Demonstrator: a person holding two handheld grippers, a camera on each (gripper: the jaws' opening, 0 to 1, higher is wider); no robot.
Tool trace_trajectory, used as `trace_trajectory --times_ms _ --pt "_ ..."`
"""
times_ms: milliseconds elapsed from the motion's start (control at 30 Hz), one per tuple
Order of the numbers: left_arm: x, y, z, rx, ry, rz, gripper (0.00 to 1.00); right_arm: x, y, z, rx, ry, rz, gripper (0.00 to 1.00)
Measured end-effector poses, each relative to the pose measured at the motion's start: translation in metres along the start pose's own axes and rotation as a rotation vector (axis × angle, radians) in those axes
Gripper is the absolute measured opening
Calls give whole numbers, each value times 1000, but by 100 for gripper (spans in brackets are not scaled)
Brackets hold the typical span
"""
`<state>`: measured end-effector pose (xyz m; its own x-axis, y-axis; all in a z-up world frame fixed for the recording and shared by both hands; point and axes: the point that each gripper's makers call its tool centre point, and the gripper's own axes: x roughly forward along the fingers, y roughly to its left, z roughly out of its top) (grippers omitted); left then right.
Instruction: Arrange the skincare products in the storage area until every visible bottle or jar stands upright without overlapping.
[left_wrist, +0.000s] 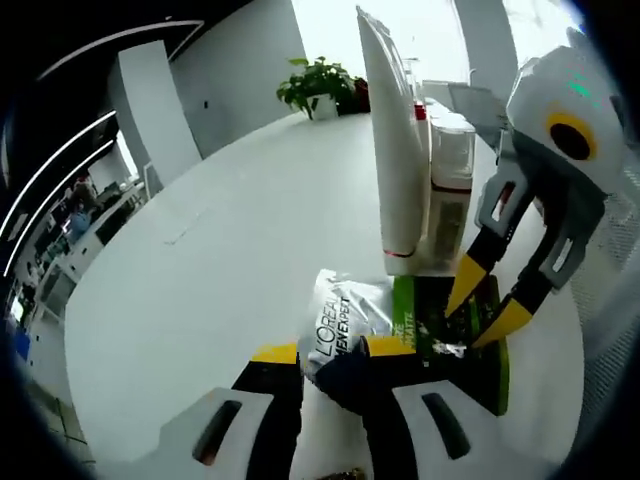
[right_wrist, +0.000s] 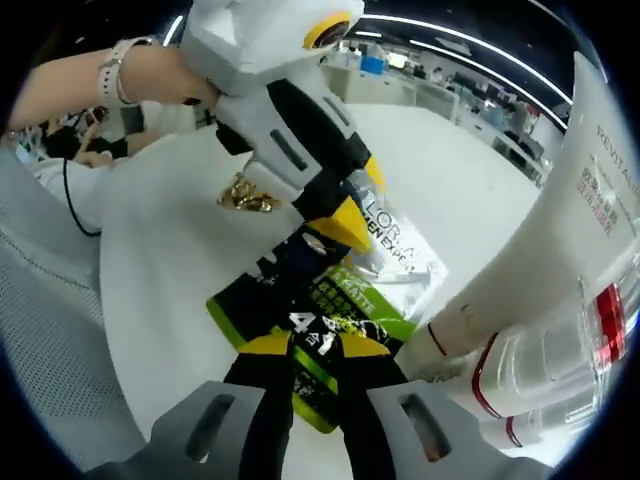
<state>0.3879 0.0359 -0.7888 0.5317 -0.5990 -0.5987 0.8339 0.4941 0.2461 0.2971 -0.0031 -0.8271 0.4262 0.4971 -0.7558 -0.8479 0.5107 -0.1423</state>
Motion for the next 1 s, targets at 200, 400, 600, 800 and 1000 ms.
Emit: trace_trajectory --times_ms 200,400,600,800,1000 --pt "-19 12 9 -47 -27 16 19 1 -2 0 -1 2 0 16" --pt "-17 -16 0 -78 -5 -40 20 1 -2 0 -6 3 -3 16" --pt "-9 -22 -22 -147 51 -46 21 1 -3 0 -13 4 -5 17" --pt "-4 -20 -30 -205 66 -47 22 1 -4 0 -14 4 -4 18" --pt "0 -19 -32 -234 74 -53 22 1 -4 0 -20 5 -6 18"
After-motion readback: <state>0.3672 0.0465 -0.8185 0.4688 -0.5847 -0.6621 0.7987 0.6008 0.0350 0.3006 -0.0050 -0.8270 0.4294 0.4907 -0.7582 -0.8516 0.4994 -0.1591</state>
